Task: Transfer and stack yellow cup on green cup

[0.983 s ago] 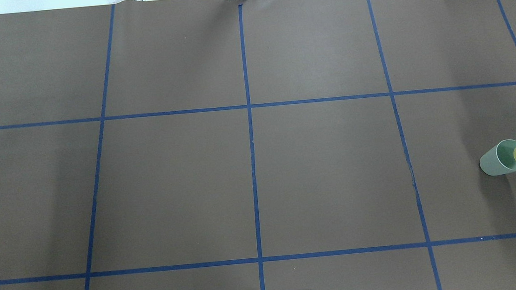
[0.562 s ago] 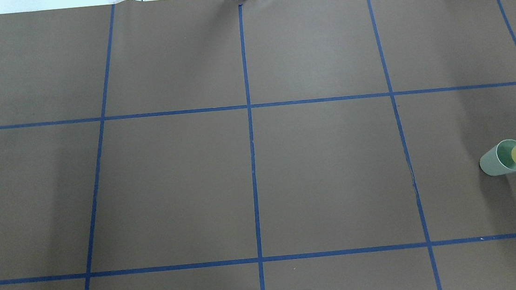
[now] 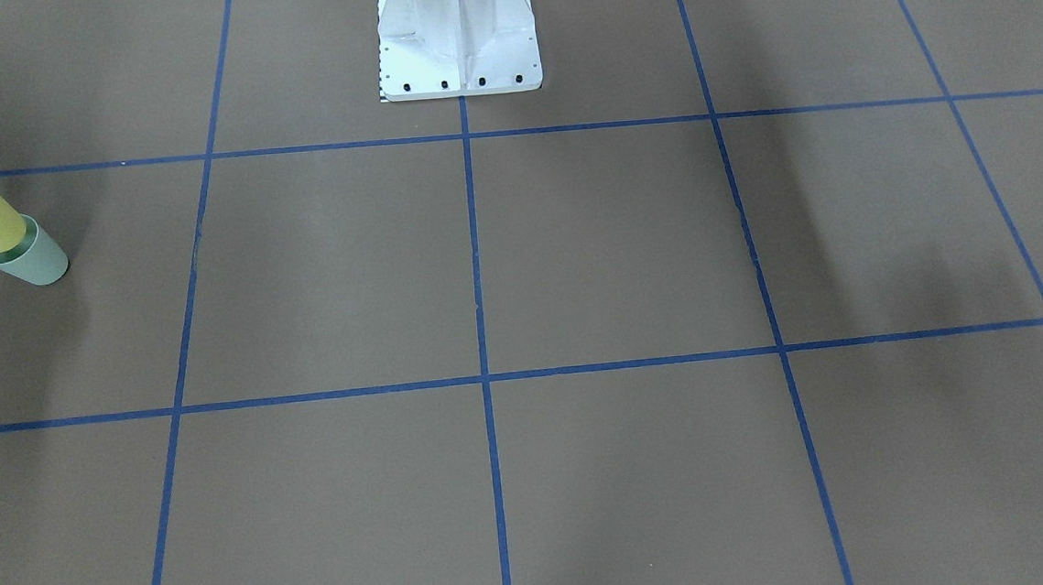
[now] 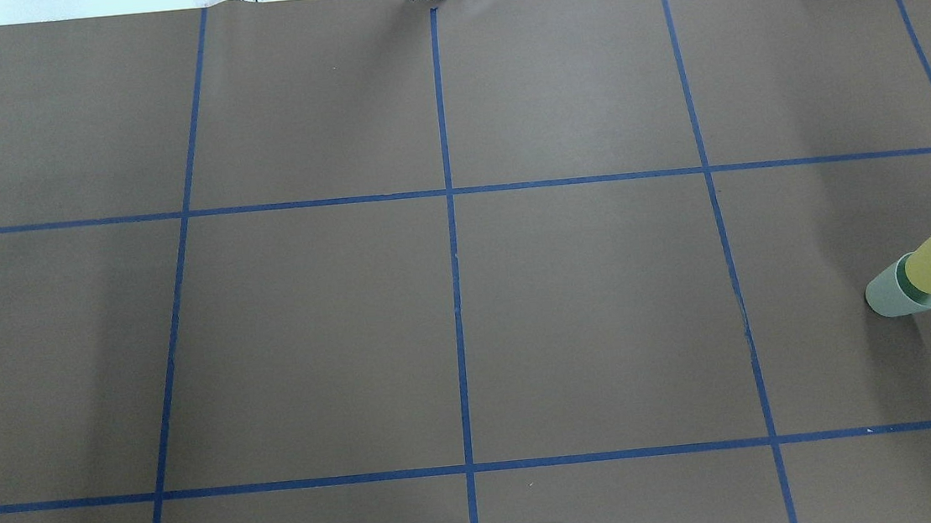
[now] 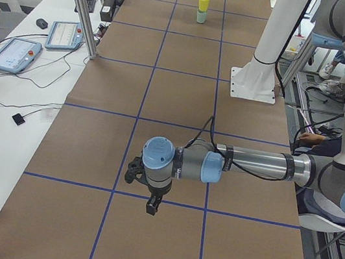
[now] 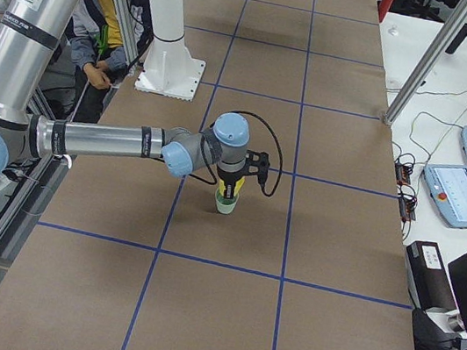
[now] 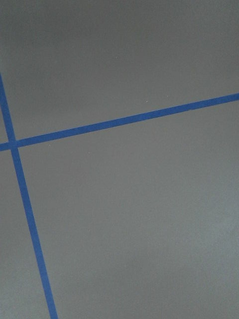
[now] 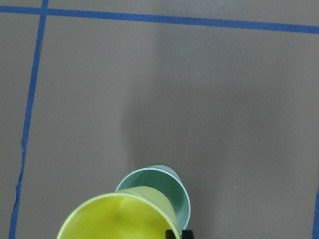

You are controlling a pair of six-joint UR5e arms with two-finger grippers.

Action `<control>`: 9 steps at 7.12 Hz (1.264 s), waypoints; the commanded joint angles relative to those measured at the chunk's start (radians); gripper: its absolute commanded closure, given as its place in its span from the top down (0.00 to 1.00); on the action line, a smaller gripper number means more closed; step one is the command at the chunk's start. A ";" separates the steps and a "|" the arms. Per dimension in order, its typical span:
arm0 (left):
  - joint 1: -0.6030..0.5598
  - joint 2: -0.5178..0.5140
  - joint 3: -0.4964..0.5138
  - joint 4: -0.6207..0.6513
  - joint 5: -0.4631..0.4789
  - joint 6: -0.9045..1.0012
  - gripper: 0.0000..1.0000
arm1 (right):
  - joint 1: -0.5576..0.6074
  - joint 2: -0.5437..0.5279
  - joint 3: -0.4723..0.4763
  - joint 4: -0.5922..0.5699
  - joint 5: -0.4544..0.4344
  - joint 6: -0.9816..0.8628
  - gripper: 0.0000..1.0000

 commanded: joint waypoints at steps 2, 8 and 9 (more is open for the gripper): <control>0.000 0.000 0.000 0.000 0.000 -0.001 1.00 | -0.006 0.004 -0.017 0.011 -0.019 -0.004 0.00; 0.000 0.000 -0.002 0.000 0.000 -0.003 1.00 | -0.040 0.018 -0.025 0.014 -0.034 0.001 0.11; 0.000 0.000 -0.002 0.000 0.000 -0.003 1.00 | -0.043 0.018 -0.025 0.014 -0.047 -0.001 0.27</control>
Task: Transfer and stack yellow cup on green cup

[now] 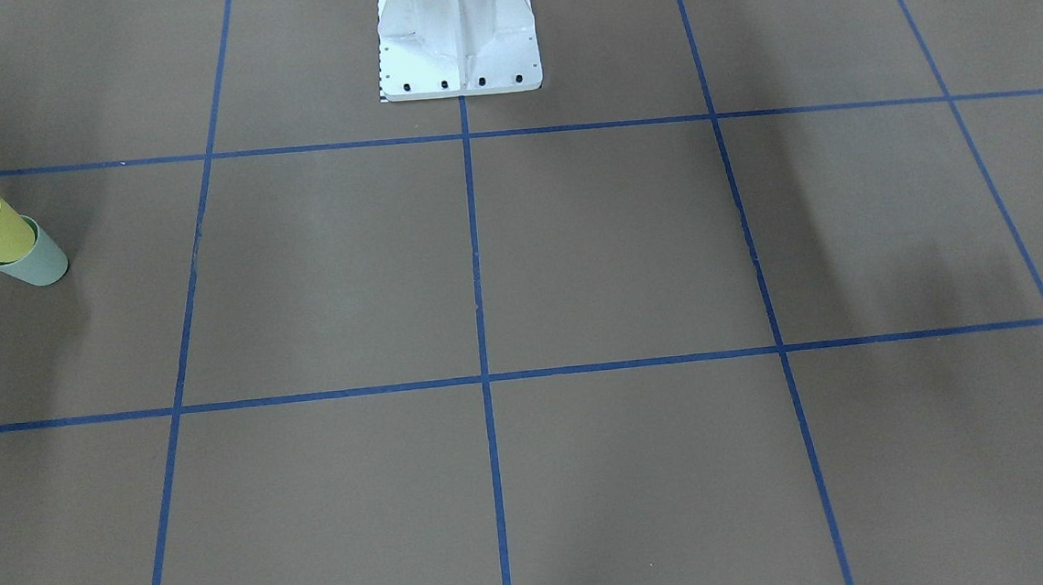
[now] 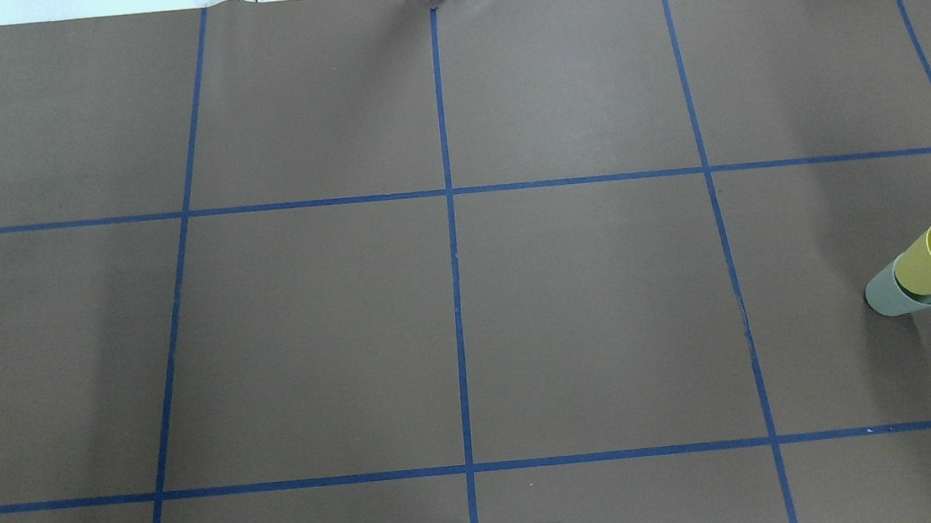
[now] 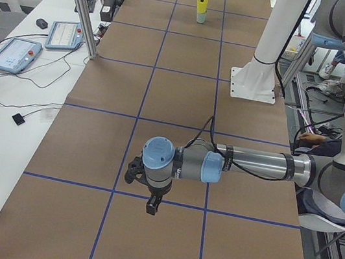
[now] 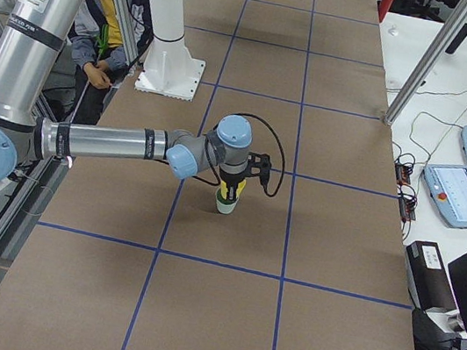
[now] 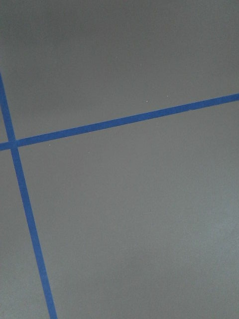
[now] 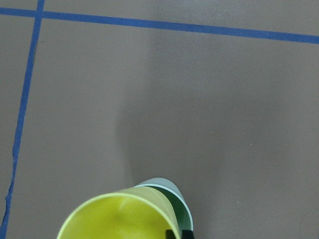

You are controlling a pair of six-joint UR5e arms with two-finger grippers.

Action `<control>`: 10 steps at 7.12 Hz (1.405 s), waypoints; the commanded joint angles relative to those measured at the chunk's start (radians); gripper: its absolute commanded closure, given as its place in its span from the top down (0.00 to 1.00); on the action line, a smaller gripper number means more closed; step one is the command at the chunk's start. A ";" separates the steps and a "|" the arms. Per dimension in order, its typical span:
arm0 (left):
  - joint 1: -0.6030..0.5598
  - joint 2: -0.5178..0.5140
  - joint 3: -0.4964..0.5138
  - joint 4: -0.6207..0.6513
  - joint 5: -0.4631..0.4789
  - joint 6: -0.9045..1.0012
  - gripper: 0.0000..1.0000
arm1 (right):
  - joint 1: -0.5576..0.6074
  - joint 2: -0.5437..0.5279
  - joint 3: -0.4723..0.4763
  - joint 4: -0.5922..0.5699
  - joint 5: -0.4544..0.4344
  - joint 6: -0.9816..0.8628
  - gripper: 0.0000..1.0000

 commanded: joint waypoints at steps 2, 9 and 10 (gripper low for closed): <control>0.000 0.000 -0.002 0.000 0.000 0.000 1.00 | -0.006 0.001 -0.001 0.002 -0.010 -0.009 1.00; 0.000 0.000 -0.004 0.000 0.002 -0.002 1.00 | 0.330 0.040 -0.001 -0.373 0.007 -0.506 1.00; 0.000 0.000 -0.004 0.000 0.002 -0.003 1.00 | 0.413 0.092 -0.004 -0.541 -0.010 -0.648 1.00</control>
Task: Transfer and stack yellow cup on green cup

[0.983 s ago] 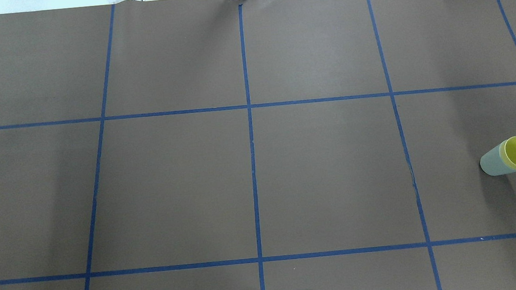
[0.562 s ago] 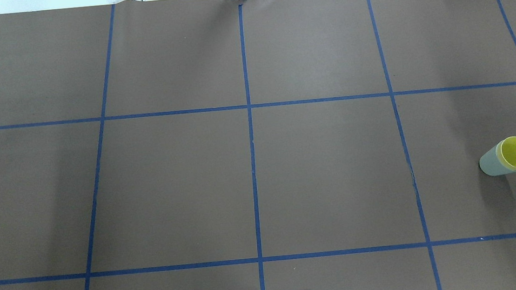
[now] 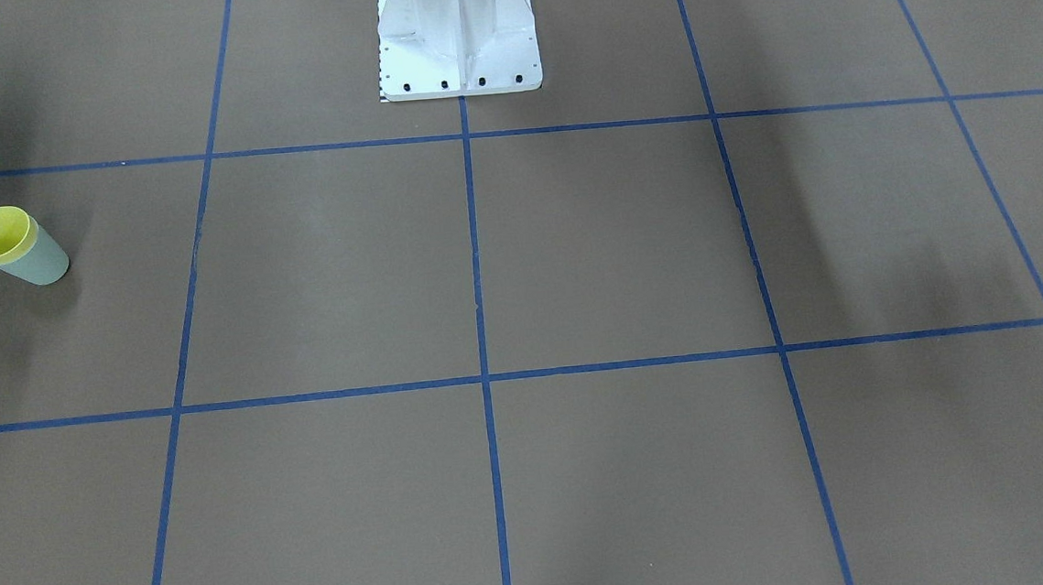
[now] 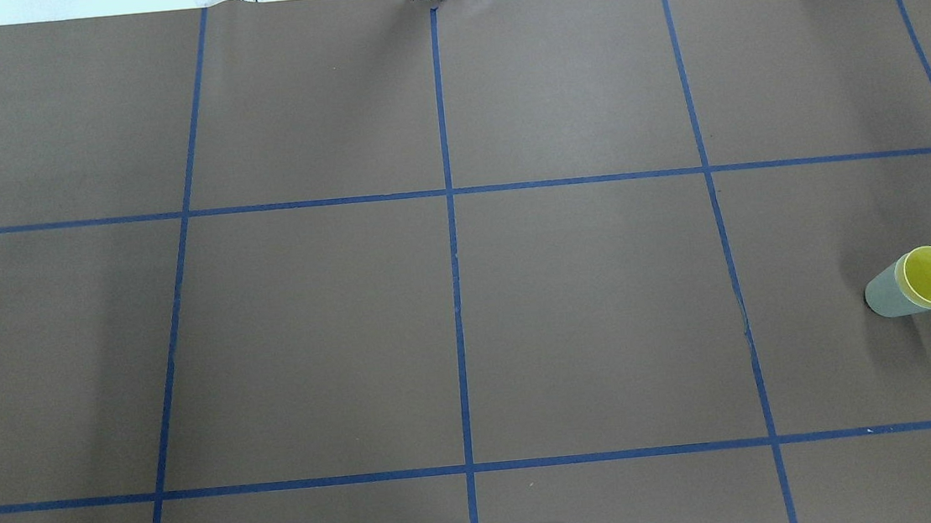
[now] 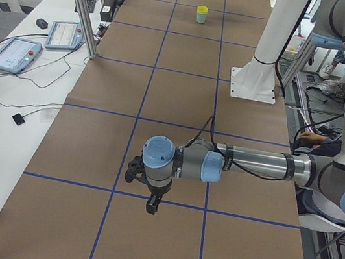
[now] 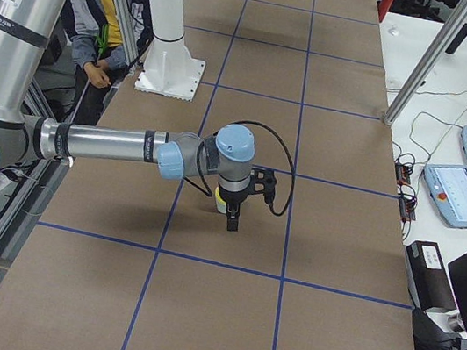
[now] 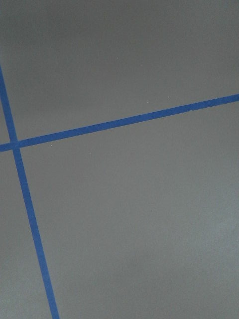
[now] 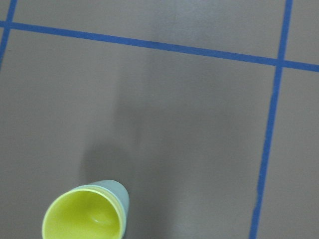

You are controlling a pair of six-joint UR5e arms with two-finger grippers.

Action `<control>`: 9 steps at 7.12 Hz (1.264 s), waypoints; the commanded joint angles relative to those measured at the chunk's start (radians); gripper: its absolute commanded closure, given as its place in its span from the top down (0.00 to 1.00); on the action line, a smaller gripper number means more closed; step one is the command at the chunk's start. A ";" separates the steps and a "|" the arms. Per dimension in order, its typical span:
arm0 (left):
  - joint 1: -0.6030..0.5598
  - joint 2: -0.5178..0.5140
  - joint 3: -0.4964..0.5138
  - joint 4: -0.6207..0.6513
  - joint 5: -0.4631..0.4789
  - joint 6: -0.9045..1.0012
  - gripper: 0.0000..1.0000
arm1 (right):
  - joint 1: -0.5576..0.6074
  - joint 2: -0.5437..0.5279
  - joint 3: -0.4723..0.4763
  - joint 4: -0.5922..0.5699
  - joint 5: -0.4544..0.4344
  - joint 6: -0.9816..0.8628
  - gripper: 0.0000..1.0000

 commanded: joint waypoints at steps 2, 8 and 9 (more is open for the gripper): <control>0.000 -0.002 0.000 0.002 0.002 -0.004 1.00 | 0.129 0.036 -0.028 -0.249 -0.057 -0.214 1.00; -0.009 -0.015 -0.032 -0.002 0.008 -0.116 1.00 | 0.129 0.042 -0.090 -0.203 -0.053 -0.208 1.00; -0.008 -0.017 -0.025 -0.002 0.006 -0.116 1.00 | 0.129 0.044 -0.091 -0.203 -0.051 -0.208 1.00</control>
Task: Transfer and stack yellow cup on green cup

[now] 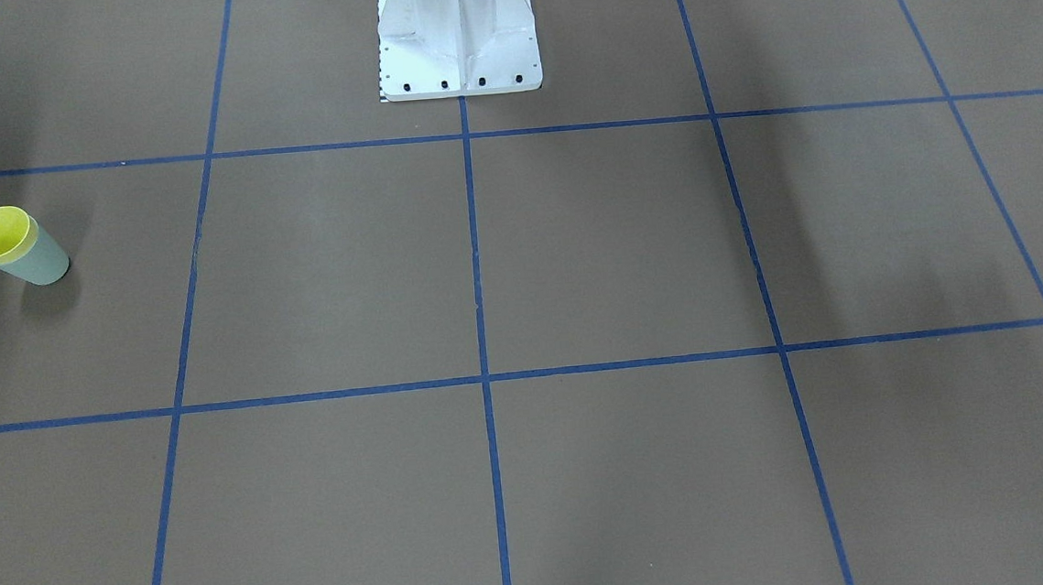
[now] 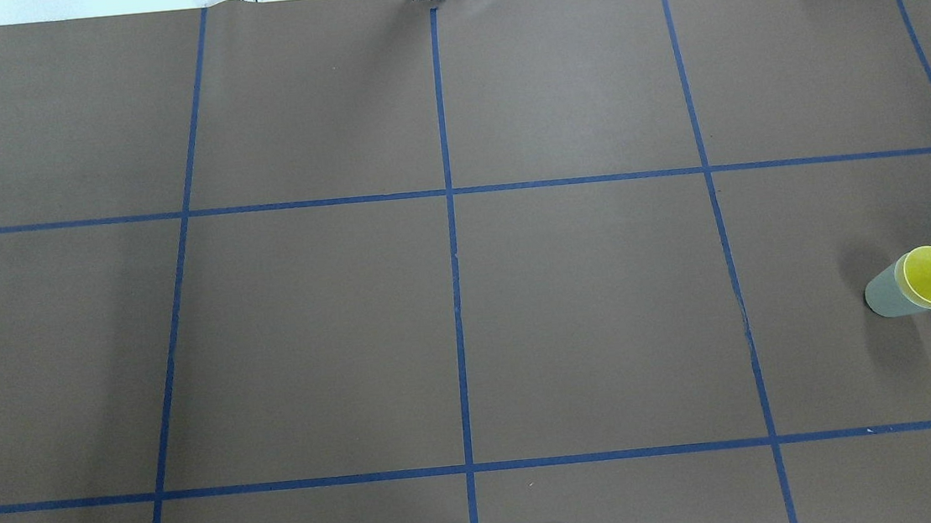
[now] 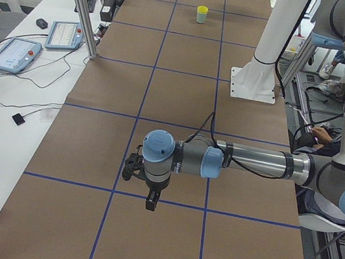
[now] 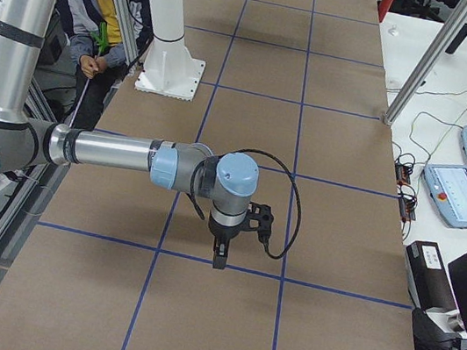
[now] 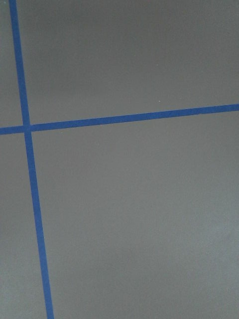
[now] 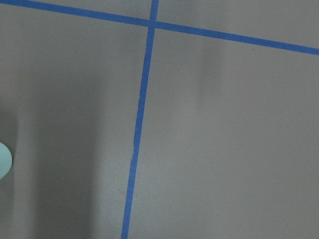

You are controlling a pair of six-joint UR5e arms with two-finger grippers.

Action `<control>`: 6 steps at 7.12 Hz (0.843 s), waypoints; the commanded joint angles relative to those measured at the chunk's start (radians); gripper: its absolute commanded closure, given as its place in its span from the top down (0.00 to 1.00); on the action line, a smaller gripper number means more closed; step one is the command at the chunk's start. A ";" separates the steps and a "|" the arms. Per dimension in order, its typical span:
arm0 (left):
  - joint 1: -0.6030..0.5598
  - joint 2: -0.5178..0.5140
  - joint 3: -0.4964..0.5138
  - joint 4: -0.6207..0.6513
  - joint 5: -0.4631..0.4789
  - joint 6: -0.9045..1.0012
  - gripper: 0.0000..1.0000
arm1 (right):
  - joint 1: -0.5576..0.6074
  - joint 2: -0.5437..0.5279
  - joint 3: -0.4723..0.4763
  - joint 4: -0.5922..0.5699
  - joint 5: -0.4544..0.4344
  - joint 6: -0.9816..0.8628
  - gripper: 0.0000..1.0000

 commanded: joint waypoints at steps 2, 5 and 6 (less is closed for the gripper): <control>0.000 -0.004 -0.009 0.001 0.001 -0.007 1.00 | 0.000 0.001 -0.002 0.000 0.001 0.000 1.00; 0.000 -0.001 -0.013 -0.001 0.006 -0.001 1.00 | 0.000 0.001 -0.002 0.000 0.001 0.000 1.00; 0.000 -0.002 -0.014 0.001 0.006 -0.001 1.00 | 0.000 0.001 -0.004 0.000 0.001 0.000 1.00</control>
